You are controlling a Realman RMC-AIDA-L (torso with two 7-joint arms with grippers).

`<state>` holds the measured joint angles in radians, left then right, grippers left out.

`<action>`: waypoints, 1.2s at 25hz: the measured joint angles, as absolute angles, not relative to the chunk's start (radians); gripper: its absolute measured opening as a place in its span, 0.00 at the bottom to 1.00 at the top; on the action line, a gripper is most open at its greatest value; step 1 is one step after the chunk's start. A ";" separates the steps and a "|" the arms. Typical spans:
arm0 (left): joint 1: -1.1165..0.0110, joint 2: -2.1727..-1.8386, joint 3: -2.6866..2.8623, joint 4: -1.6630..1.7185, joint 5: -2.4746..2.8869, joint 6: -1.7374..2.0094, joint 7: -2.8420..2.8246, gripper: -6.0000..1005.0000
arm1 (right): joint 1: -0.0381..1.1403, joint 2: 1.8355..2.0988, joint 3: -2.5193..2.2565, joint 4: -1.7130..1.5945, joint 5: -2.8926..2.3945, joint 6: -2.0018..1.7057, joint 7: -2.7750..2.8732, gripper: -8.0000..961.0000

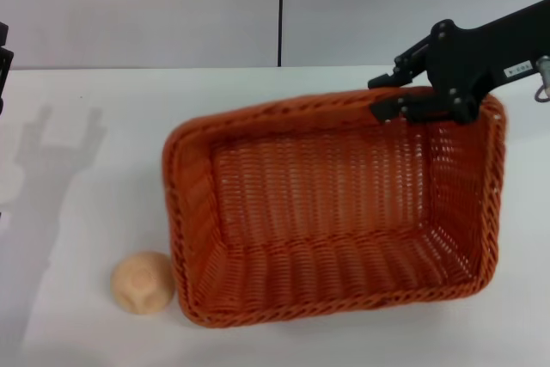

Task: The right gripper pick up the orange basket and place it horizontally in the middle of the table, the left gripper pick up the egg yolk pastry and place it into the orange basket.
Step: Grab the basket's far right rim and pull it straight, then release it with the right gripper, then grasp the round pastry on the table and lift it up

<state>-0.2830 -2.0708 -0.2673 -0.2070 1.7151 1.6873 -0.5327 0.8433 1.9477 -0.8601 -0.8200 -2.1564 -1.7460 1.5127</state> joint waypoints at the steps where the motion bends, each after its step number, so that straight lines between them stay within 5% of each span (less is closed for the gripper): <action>1: -0.284 -2.071 -0.266 -0.207 1.715 1.687 -0.532 0.84 | 0.843 1.948 -0.860 -0.820 -2.156 -1.746 1.513 0.20; 5: -0.290 -2.071 -0.258 -0.207 1.715 1.678 -0.531 0.84 | 0.837 1.952 -0.858 -0.819 -2.126 -1.699 1.483 0.25; 13: -0.296 -2.071 -0.256 -0.207 1.715 1.666 -0.534 0.84 | 0.776 1.961 -0.843 -0.822 -1.996 -1.572 1.397 0.53; 17: -0.294 -2.070 -0.256 -0.203 1.715 1.666 -0.536 0.84 | 0.750 1.973 -0.820 -0.832 -1.988 -1.551 1.398 0.53; 23: -0.289 -2.064 -0.247 -0.184 1.720 1.693 -0.537 0.84 | 0.577 2.050 -0.698 -0.922 -1.779 -1.544 1.316 0.53; 30: -0.288 -2.060 -0.215 -0.026 1.823 1.778 -0.624 0.84 | 0.429 2.069 -0.524 -0.709 -1.467 -1.497 1.176 0.53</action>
